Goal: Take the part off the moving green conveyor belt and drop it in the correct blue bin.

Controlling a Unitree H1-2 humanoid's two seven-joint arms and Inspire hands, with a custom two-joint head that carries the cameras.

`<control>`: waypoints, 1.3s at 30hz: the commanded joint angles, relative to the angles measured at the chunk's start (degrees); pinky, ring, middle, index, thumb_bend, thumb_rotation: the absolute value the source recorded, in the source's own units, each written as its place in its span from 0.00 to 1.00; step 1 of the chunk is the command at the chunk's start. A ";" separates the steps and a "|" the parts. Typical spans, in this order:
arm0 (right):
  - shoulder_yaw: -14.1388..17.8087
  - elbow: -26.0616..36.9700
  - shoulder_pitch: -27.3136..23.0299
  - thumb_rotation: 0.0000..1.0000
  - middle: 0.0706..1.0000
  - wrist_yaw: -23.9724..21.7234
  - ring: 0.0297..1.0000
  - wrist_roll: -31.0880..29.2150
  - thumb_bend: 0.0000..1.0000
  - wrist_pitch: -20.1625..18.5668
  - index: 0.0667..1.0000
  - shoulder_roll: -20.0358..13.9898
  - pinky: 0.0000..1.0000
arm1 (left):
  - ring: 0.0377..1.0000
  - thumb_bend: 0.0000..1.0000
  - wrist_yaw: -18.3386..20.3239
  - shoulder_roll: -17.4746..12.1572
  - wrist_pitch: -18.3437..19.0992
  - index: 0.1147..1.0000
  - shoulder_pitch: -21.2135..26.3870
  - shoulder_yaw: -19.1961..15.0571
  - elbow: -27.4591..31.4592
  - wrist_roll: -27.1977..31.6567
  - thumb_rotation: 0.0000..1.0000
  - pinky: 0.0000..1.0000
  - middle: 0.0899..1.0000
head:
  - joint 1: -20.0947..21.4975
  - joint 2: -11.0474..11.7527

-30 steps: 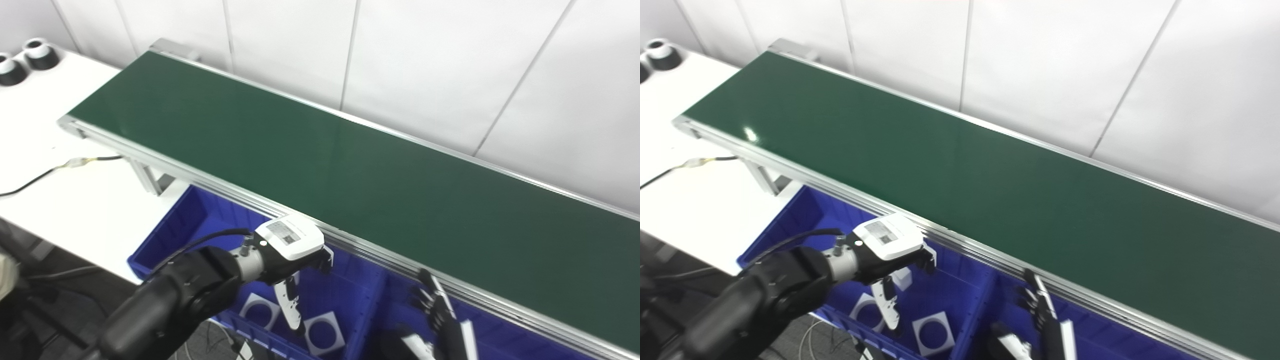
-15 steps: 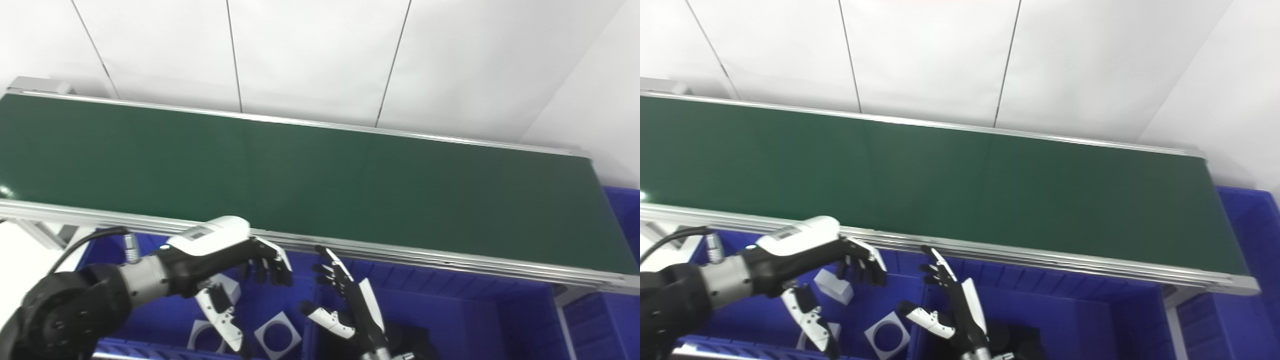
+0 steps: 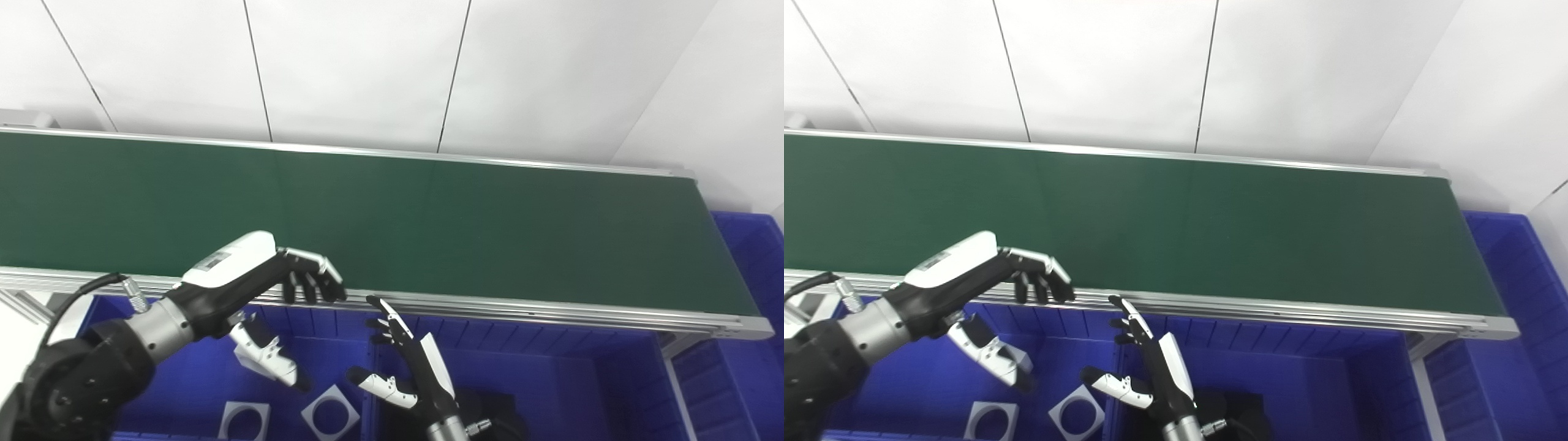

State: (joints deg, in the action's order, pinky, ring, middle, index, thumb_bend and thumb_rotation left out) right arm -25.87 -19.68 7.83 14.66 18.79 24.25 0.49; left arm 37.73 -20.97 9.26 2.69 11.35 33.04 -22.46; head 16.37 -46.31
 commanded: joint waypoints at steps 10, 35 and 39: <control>4.30 8.09 4.19 0.69 0.90 -2.60 0.81 -7.63 0.79 2.65 0.90 -3.28 0.75 | 0.65 0.85 -19.78 12.49 -9.22 0.64 -8.93 2.29 -13.57 -1.83 0.34 0.54 0.69 | -6.47 -1.20; 9.13 16.48 8.12 0.85 0.89 0.25 0.85 -3.46 0.81 2.66 0.86 -1.78 0.81 | 0.98 0.80 -28.73 18.50 -35.49 0.96 -11.33 3.39 -37.53 11.24 0.83 0.93 0.98 | -6.61 -0.59; 8.67 15.57 7.82 0.83 0.90 0.44 0.85 -2.63 0.80 2.66 0.87 -1.67 0.82 | 1.00 0.87 -29.36 17.36 -36.12 0.99 -10.68 4.81 -38.31 9.75 0.98 0.97 1.00 | -5.91 -0.63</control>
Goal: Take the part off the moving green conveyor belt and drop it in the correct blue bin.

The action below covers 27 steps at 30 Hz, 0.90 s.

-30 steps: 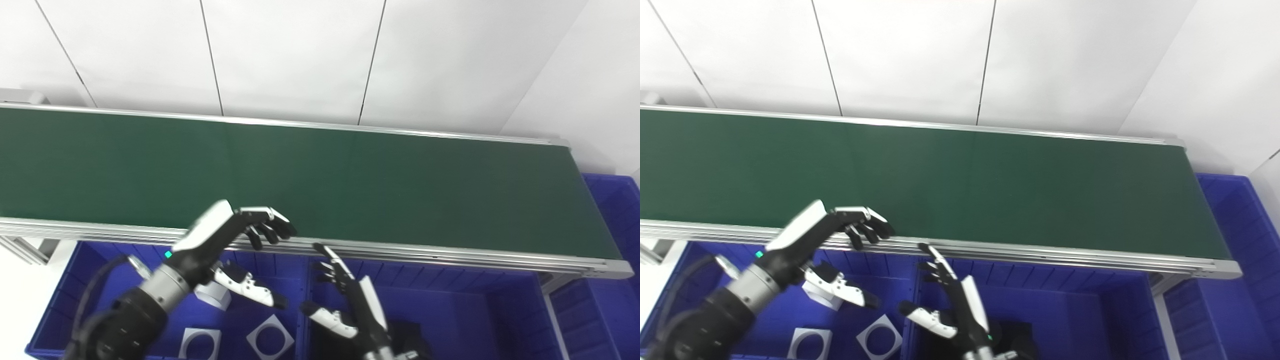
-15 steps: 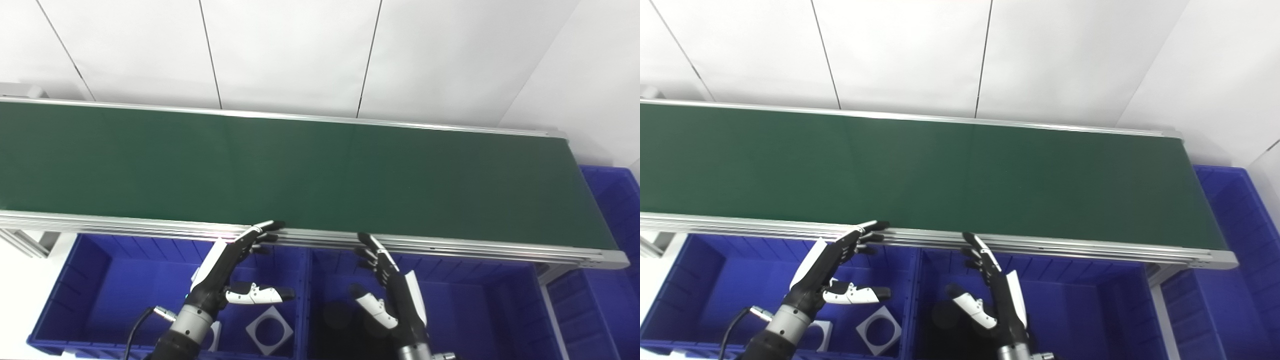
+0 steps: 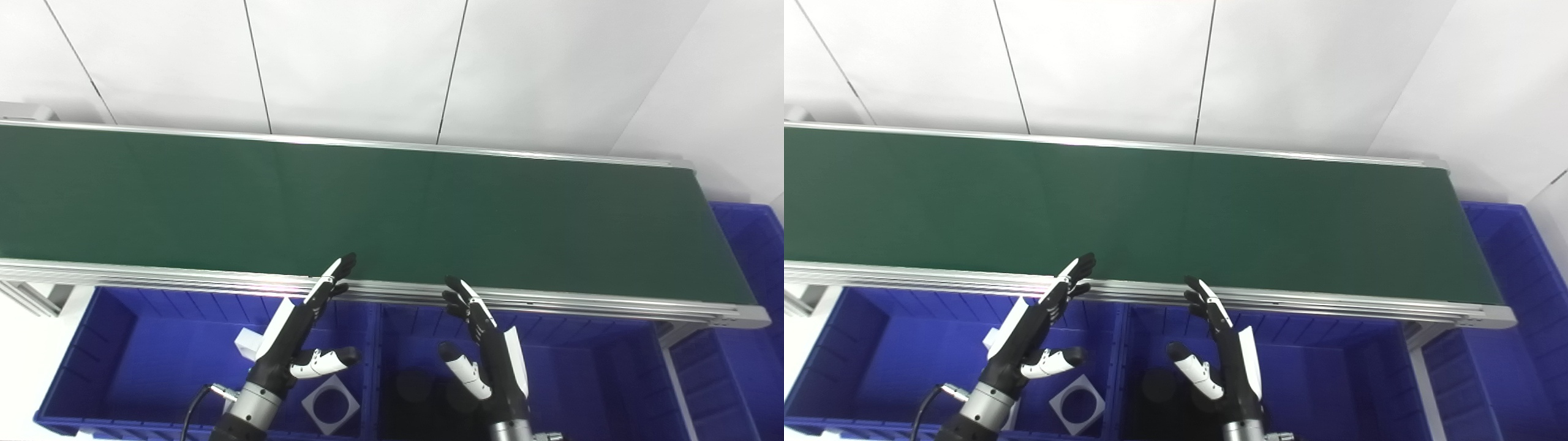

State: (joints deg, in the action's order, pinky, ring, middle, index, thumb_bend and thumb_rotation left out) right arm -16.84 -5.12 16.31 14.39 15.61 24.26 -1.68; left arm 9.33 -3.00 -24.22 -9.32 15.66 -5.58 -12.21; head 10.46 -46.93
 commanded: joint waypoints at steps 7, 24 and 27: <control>-2.09 -0.91 -1.17 0.82 0.91 3.08 0.86 1.28 0.80 2.67 0.87 0.09 0.83 | 1.00 0.90 -1.69 -2.11 -2.68 1.00 1.65 2.00 -0.21 -0.99 1.00 0.98 1.00 | 1.83 0.19; -6.47 -5.15 -2.87 1.00 0.94 6.13 0.91 0.92 0.93 2.65 0.91 1.00 0.88 | 1.00 0.87 -4.36 -5.49 -2.70 0.97 2.39 2.70 -0.84 0.72 1.00 0.97 1.00 | 11.94 2.08; -6.48 -5.33 -2.74 1.00 0.95 5.40 0.94 0.05 0.95 2.65 0.92 2.13 0.91 | 1.00 0.89 -5.44 -6.64 -2.71 0.96 2.65 3.18 -1.12 0.70 1.00 0.97 1.00 | 13.43 2.57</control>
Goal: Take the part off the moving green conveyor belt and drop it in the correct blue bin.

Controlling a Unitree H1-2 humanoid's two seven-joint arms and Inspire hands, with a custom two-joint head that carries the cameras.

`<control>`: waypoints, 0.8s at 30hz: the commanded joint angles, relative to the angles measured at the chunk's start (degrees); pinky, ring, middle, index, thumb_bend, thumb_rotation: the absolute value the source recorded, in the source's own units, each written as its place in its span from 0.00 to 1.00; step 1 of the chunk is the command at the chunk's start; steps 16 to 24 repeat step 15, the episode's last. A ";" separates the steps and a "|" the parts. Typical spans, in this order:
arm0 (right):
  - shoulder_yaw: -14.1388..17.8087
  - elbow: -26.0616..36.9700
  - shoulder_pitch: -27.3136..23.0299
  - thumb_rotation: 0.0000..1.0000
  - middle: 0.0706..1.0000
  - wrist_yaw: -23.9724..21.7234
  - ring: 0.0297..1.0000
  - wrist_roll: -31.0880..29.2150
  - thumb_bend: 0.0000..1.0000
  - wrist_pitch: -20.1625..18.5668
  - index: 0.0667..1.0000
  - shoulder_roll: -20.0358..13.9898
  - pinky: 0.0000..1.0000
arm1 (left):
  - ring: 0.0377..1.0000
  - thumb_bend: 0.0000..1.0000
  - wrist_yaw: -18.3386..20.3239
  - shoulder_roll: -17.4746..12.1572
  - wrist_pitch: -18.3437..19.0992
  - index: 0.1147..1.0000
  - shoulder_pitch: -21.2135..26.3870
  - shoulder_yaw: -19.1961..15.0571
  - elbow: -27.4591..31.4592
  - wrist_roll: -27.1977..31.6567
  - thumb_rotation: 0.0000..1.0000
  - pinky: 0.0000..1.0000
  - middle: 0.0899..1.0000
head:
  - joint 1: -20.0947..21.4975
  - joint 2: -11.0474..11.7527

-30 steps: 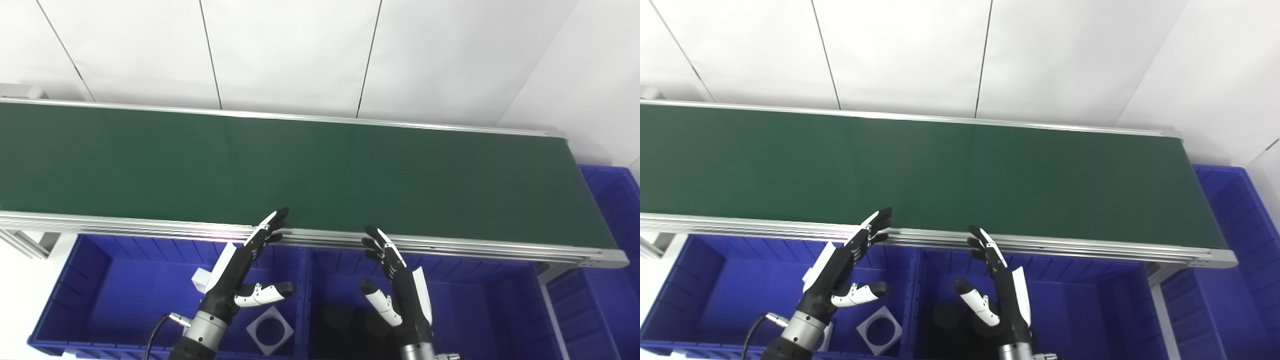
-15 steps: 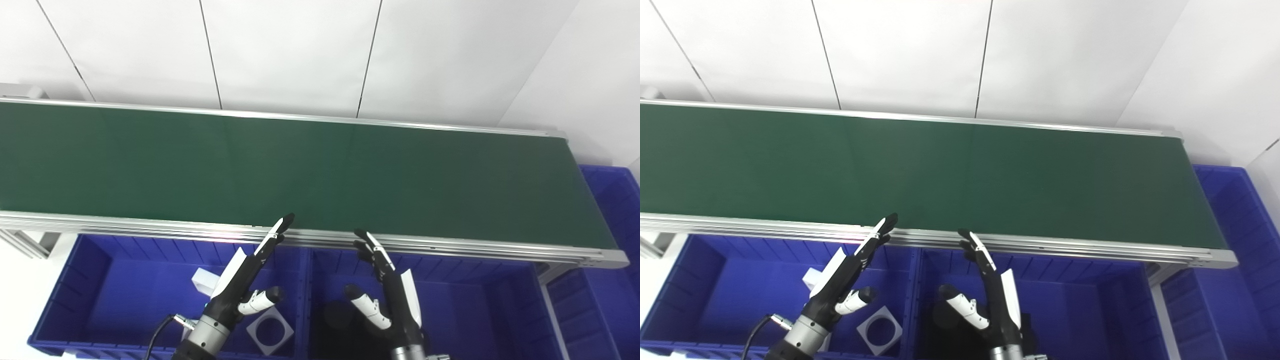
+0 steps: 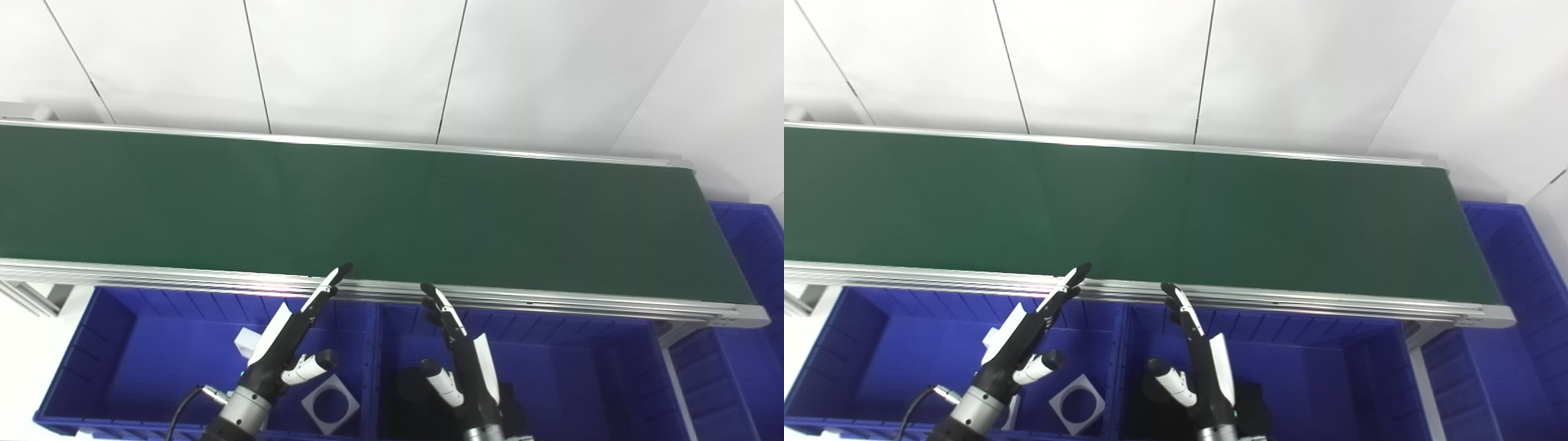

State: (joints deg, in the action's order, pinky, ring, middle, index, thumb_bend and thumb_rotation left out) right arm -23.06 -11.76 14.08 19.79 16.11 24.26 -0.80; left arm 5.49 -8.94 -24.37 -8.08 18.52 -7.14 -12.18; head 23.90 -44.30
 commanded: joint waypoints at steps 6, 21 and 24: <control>-0.51 1.38 -0.44 1.00 0.95 0.15 0.93 -0.72 0.94 2.63 0.92 2.29 0.89 | 0.99 0.87 -3.16 -1.87 -2.56 0.95 1.86 1.36 -0.02 2.02 1.00 0.96 0.99 | 0.55 0.05; -1.52 -2.19 -2.23 0.99 0.94 1.49 0.92 0.01 0.91 2.64 0.92 3.84 0.88 | 0.99 0.92 -2.16 -4.58 -2.56 0.96 2.89 1.44 -1.45 5.02 1.00 0.96 0.99 | 12.29 2.39; -1.52 -2.19 -2.23 0.99 0.94 1.49 0.92 0.01 0.91 2.64 0.92 3.84 0.88 | 0.99 0.92 -2.16 -4.58 -2.56 0.96 2.89 1.44 -1.45 5.02 1.00 0.96 0.99 | 12.29 2.39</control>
